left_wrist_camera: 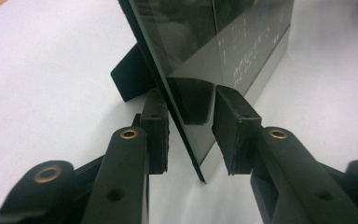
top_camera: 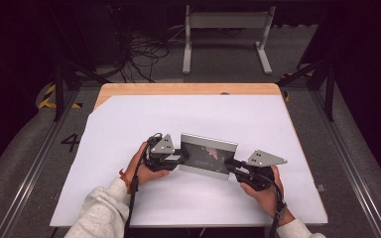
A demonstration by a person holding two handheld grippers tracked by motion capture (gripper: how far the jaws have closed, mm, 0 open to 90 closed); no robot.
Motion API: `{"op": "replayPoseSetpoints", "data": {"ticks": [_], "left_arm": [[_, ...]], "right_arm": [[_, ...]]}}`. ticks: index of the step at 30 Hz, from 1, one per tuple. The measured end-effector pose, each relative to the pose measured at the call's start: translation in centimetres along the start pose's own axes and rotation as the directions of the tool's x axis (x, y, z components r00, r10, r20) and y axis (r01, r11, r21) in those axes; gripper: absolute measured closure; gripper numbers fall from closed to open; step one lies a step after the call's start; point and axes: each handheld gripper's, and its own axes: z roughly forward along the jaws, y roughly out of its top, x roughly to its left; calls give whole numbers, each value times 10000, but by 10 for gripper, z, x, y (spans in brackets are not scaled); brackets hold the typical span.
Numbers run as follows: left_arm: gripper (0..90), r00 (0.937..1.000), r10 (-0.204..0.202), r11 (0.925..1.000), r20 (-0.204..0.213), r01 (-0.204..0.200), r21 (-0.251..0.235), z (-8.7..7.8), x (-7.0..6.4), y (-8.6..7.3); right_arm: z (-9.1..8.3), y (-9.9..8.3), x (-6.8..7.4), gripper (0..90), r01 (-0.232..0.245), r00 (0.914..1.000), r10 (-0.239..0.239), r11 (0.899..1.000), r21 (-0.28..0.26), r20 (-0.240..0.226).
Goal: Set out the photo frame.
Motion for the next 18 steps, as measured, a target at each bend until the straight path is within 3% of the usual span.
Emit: {"op": "replayPoseSetpoints", "data": {"ticks": [9,13,18], "left_arm": [[711,9997,-145,9999,-207,145,9,-3,-3,-4],[656,9992,-180,9998,-345,181,43,0,-6,-2],[627,9995,-201,9997,-246,203,95,5,-5,-1]], "right_arm": [[6,4,-3,727,-122,9999,122,9999,4,119],[5,4,-1,730,-8,9996,3,9999,144,292],[0,1,-4,798,-30,9998,23,9995,320,220]]}}
